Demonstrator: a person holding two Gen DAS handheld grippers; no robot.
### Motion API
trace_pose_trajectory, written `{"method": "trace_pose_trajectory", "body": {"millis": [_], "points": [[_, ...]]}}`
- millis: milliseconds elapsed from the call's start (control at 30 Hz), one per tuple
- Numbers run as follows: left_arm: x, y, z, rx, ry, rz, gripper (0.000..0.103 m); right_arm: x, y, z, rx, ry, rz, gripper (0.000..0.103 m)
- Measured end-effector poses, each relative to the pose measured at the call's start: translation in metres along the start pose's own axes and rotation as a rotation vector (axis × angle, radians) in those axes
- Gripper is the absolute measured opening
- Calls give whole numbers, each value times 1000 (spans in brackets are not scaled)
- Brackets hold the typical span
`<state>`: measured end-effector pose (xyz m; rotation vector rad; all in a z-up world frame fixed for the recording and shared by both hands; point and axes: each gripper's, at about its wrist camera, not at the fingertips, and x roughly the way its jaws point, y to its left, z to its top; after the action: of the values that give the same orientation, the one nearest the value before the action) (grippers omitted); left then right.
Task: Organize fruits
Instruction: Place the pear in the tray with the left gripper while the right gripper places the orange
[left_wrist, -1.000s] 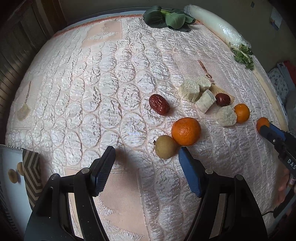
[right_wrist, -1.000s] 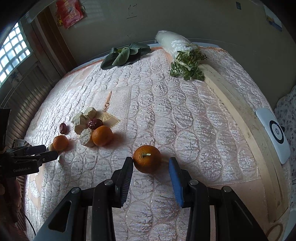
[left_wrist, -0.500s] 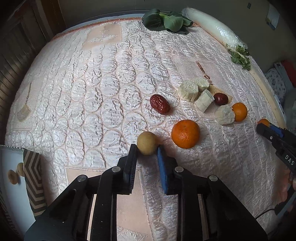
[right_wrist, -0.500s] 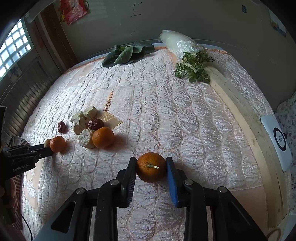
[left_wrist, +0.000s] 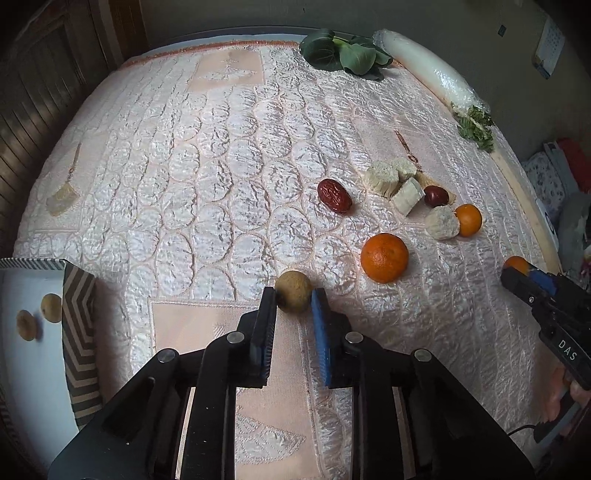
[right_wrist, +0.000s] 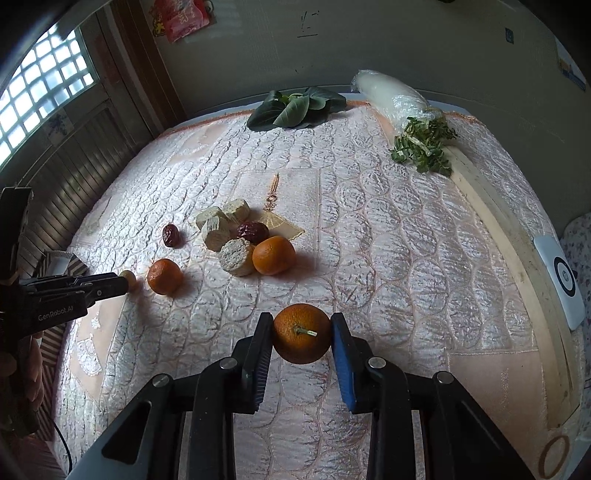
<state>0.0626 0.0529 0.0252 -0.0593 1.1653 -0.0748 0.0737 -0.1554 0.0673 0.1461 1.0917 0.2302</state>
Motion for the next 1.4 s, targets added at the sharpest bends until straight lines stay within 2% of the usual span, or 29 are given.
{"method": "trace_pose_trajectory", "body": {"millis": [267, 633, 1067, 1400], "points": [[-11, 6, -7, -11, -13, -8, 18, -10, 15, -3, -20, -15, 22, 30], [-43, 28, -16, -34, -60, 40, 18, -10, 70, 4, -102, -24, 107, 30], [-80, 105, -41, -143, -100, 126, 18, 5, 176, 11, -263, -9, 242, 30], [-91, 176, -69, -258, -84, 128, 18, 20, 264, 5, -387, 21, 345, 30]]}}
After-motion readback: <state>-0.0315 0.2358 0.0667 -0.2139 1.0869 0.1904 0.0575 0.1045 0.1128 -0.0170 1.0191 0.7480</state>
